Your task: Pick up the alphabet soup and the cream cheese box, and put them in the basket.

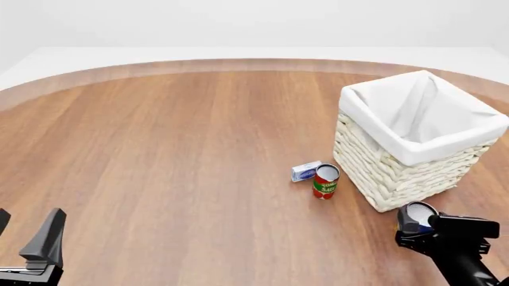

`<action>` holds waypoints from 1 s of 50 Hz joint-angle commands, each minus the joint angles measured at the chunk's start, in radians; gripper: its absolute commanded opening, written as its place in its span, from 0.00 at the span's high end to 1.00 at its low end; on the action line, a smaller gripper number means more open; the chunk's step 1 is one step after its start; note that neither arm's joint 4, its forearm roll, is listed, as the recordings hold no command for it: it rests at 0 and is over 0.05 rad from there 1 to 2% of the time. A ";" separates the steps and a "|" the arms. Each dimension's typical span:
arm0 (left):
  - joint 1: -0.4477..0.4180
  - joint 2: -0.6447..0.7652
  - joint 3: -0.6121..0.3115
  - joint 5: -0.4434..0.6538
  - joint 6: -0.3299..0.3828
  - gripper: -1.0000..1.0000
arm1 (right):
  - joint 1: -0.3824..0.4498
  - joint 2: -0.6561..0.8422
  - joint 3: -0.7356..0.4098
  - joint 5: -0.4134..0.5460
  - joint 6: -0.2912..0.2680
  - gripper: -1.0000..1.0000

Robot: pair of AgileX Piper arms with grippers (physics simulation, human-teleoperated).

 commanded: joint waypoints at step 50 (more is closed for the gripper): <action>0.000 -0.001 -0.001 0.002 0.000 0.00 | 0.000 -1.042 0.001 0.877 0.059 1.00</action>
